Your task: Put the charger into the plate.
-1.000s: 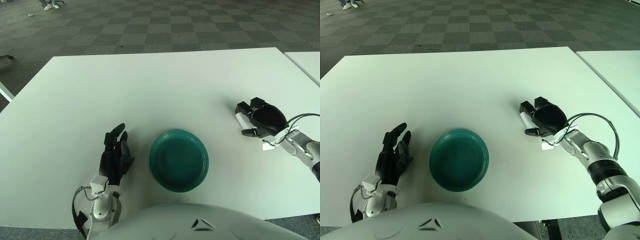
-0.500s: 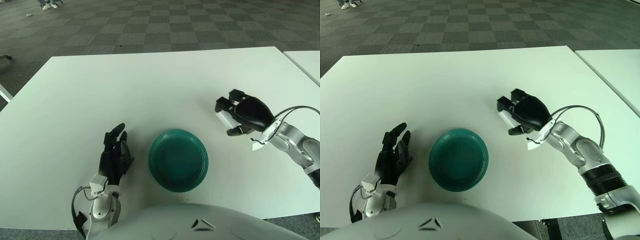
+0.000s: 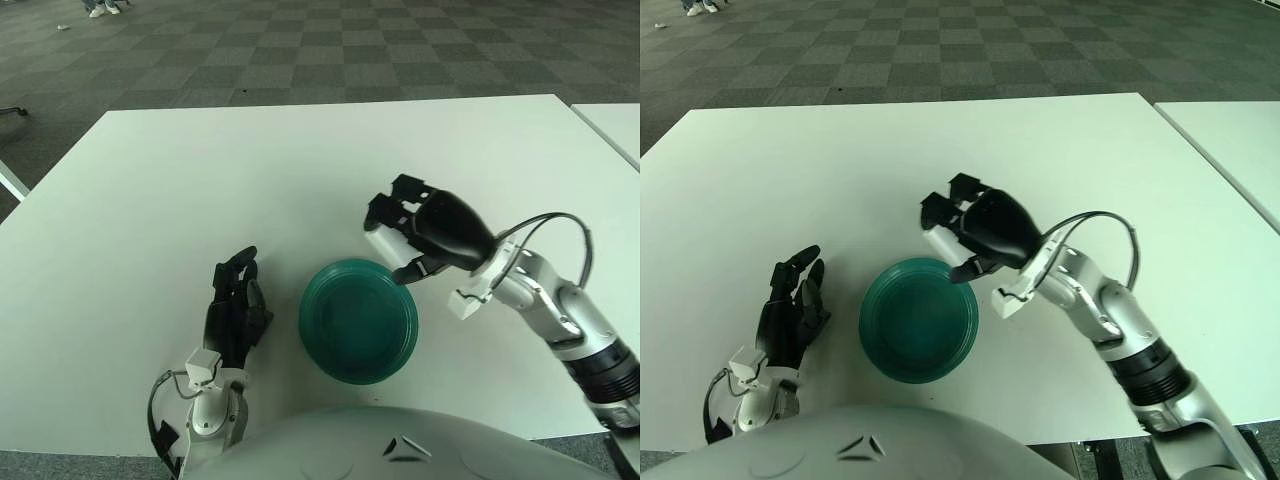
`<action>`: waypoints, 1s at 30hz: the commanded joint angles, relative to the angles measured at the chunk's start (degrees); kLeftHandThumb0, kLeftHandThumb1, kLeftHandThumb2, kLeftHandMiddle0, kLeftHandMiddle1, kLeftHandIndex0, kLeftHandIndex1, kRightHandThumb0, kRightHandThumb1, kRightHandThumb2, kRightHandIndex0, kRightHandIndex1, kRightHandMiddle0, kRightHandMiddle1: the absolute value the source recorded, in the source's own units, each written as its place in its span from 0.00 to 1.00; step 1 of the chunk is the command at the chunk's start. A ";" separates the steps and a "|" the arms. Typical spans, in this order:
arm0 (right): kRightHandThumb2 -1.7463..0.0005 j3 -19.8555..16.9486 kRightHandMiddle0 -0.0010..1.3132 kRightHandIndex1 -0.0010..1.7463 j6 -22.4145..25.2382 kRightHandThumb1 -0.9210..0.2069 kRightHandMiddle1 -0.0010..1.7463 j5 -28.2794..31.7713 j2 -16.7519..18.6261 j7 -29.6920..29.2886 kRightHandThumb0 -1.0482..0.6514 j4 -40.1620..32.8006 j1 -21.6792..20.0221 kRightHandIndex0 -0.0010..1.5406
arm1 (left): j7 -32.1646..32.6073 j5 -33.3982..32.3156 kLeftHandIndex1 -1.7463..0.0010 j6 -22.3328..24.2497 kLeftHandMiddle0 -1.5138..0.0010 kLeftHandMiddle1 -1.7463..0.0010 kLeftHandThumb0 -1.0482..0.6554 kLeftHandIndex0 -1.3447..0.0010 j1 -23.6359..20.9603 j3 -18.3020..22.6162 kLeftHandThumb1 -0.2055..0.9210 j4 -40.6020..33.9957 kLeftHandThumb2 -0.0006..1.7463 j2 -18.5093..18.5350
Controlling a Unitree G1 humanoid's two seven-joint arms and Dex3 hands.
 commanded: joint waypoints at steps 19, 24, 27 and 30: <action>0.31 9.41 0.41 1.00 -10.93 0.45 1.00 -3.10 6.47 7.12 0.35 5.77 -5.11 0.67 | 9.11 9.77 0.43 -1.33 0.77 0.97 0.16 1.00 -2.61 -3.67 1.00 4.93 0.50 -3.90; 0.32 9.49 0.40 1.00 -13.87 0.44 1.00 -3.80 5.75 6.96 0.35 6.67 -3.76 0.66 | 10.84 9.85 0.44 -0.22 0.77 0.97 0.16 1.00 -3.33 -4.12 1.00 4.36 0.52 -4.21; 0.32 9.08 0.40 1.00 -15.57 0.44 1.00 -3.41 5.47 6.42 0.35 7.62 -3.48 0.66 | 11.95 10.13 0.44 -0.39 0.76 0.97 0.17 1.00 -3.63 -4.48 1.00 4.45 0.53 -4.37; 0.32 8.36 0.40 1.00 -16.96 0.44 1.00 -3.41 5.56 5.42 0.35 8.23 -3.52 0.66 | 13.07 10.63 0.43 -0.66 0.76 0.97 0.17 1.00 -3.67 -4.87 1.00 4.42 0.54 -4.32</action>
